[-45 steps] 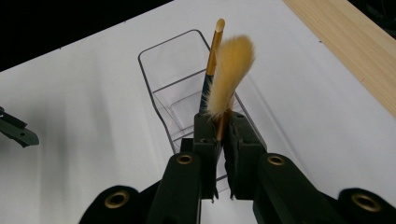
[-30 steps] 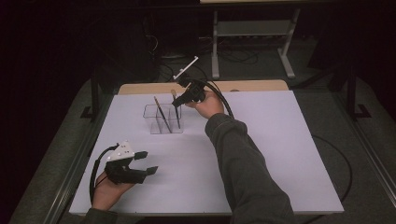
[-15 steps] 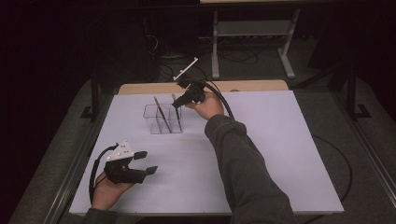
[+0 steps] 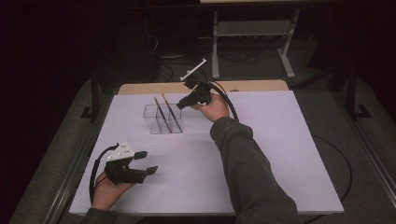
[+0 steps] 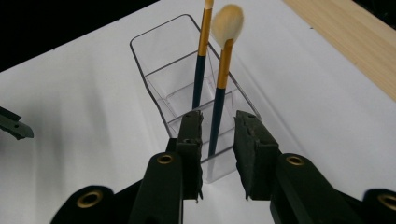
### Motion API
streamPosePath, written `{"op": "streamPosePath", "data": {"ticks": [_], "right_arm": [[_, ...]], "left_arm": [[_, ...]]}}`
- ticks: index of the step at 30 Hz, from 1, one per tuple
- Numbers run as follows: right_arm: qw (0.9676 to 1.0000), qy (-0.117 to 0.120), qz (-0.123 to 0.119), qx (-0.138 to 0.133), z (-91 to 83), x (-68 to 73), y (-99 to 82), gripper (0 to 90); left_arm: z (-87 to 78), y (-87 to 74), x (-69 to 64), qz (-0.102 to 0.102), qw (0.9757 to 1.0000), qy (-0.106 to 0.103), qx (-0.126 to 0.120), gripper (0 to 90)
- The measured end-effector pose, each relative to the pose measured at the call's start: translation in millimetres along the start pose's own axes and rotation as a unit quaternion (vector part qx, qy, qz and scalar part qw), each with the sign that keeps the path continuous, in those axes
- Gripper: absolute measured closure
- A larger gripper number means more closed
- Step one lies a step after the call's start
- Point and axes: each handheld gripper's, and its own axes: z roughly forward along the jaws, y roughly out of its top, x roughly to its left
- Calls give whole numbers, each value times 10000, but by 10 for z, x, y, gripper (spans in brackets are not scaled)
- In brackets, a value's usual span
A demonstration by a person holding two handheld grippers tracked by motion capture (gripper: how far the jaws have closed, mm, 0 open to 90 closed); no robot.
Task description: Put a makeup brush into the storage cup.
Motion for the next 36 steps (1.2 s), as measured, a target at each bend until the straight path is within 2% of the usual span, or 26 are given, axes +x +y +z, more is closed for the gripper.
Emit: {"op": "streamPosePath", "data": {"ticks": [11,12,16,18,19,21,23,24,28,34,36], "right_arm": [[9994,-57,238,-246,-227,-42,-228,602],[9991,-23,333,-274,-247,-40,-246,591],[9985,-56,344,-415,-328,-69,-340,565],[9980,-29,419,-471,-359,-61,-373,537],[9982,-48,374,-469,-366,-74,-387,532],[9979,-34,445,-480,-395,-66,-413,519],[9978,-110,394,-528,-421,-70,-448,507],[9974,-95,470,-536,-433,-63,-458,499],[9972,-130,464,-566,-479,-70,-507,472],[9967,-118,550,-588,-539,-77,-571,458],[9967,-171,514,-606,-556,-71,-588,458]], "left_arm": [[23,7,-19,-24,10000,-34,16,299],[22,8,-16,-1,10000,-28,27,298],[9,8,2,91,9999,0,101,295],[13,10,-1,45,10000,-3,62,293],[13,10,-2,50,10000,-3,67,291],[10,6,-5,51,9999,-5,105,290],[10,8,-8,48,10000,-13,63,289],[8,8,-9,45,10000,-9,58,289],[1,8,-10,-16,10000,-10,20,289],[8,9,-11,-11,10000,-27,12,287],[9,11,-15,-15,10000,-20,4,283]]}}
